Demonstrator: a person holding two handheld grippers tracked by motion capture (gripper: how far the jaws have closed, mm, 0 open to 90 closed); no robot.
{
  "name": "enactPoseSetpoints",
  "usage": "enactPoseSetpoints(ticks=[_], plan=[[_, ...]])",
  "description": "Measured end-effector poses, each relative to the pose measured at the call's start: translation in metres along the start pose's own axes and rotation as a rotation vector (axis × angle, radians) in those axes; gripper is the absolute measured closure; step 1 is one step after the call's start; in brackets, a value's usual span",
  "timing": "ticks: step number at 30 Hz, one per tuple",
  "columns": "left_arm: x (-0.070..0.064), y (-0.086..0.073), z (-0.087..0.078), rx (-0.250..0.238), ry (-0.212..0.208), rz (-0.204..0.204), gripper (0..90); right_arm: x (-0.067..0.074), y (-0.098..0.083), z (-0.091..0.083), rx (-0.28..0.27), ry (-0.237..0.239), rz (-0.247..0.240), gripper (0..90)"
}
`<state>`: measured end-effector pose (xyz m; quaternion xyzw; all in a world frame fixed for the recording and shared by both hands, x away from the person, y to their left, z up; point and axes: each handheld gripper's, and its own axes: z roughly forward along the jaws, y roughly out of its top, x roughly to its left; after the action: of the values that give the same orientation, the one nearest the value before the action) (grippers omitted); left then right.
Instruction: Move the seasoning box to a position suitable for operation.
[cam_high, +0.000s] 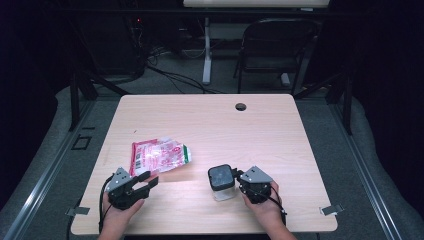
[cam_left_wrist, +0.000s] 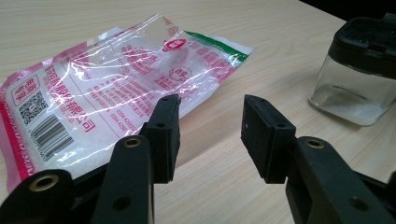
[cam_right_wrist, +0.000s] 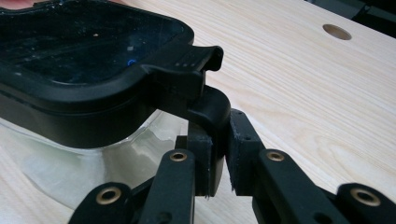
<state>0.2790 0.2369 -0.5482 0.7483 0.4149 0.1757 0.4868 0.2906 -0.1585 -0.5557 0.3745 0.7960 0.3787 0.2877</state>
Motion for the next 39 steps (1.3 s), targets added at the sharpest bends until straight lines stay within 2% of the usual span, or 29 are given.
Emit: enactPoseSetpoints(ticks=[9, 16, 22, 24, 26, 27, 28, 29, 33, 39], plan=[[-0.009, 0.0, 0.005, -0.003, -0.022, 0.017, 56.8, 0.016, 0.003, 0.003, -0.007, 0.029, -0.032, 80.7], [-0.014, 0.002, 0.007, 0.007, -0.036, 0.028, 56.7, 0.021, 0.003, 0.007, 0.007, 0.064, -0.03, 79.9], [-0.017, 0.002, 0.009, 0.014, -0.047, 0.027, 56.8, 0.026, 0.002, 0.008, 0.029, 0.089, -0.047, 78.9], [-0.017, 0.002, 0.009, 0.014, -0.051, 0.024, 56.7, 0.025, 0.002, 0.007, 0.027, 0.099, -0.032, 78.1], [-0.017, 0.003, 0.009, 0.013, -0.053, 0.019, 56.7, 0.022, 0.002, 0.005, 0.026, 0.126, -0.008, 73.0], [-0.017, 0.003, 0.009, 0.008, -0.054, 0.018, 56.7, 0.021, 0.002, 0.004, 0.027, 0.146, 0.022, 69.4], [-0.017, 0.003, 0.009, 0.008, -0.054, 0.018, 56.7, 0.021, 0.002, 0.004, 0.027, 0.146, 0.022, 69.4], [-0.017, 0.005, 0.01, 0.017, -0.064, 0.01, 56.1, 0.018, 0.002, 0.001, 0.034, 0.176, 0.06, 66.9], [-0.018, 0.007, 0.011, 0.04, -0.067, -0.004, 55.7, 0.016, 0.003, -0.007, 0.044, 0.189, 0.058, 64.1], [-0.021, 0.01, 0.011, 0.018, -0.071, 0.003, 54.6, 0.016, 0.004, -0.015, 0.039, 0.197, 0.071, 65.0]])
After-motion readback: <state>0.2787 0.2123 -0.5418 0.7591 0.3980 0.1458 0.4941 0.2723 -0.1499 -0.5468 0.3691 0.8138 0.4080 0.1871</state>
